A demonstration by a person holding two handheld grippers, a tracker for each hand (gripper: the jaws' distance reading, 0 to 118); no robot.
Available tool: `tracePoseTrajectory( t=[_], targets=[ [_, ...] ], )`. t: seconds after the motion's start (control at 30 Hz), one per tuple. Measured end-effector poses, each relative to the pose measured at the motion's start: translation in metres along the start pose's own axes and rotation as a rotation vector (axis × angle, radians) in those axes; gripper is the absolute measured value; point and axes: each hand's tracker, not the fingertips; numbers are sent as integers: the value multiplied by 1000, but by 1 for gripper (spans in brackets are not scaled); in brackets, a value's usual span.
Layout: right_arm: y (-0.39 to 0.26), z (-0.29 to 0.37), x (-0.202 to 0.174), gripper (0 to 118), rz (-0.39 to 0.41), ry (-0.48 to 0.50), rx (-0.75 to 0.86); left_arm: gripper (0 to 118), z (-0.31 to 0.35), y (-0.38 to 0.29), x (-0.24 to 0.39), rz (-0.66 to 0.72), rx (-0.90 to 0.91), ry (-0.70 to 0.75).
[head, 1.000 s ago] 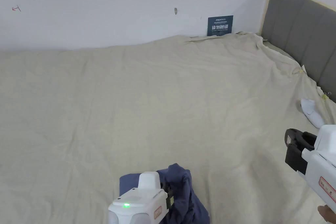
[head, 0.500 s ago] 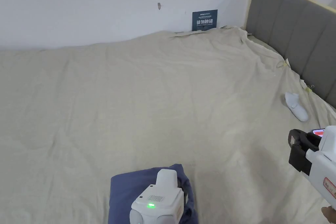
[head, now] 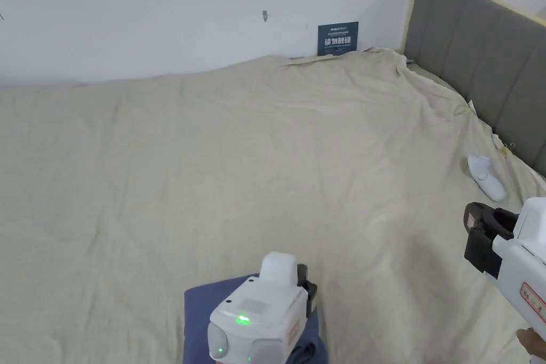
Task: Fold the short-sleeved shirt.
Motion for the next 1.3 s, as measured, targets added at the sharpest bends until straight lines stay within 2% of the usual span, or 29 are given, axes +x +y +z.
tracePoseTrajectory(
  t=[0.37,0.63,0.83,0.97,1.3],
  targets=[
    [21,4,-45,0,40,56,112,0,81,73,-59,-65,291,153],
    [28,2,-75,0,69,72,215,0,136,91,-102,-95,447,319],
    [25,3,-97,0,101,68,275,0,165,82,-132,-117,505,457],
    [19,-1,-104,0,112,64,293,0,178,73,-151,-75,523,510],
    [11,-12,-123,0,116,80,288,0,188,58,-169,-7,491,525]
  ],
)
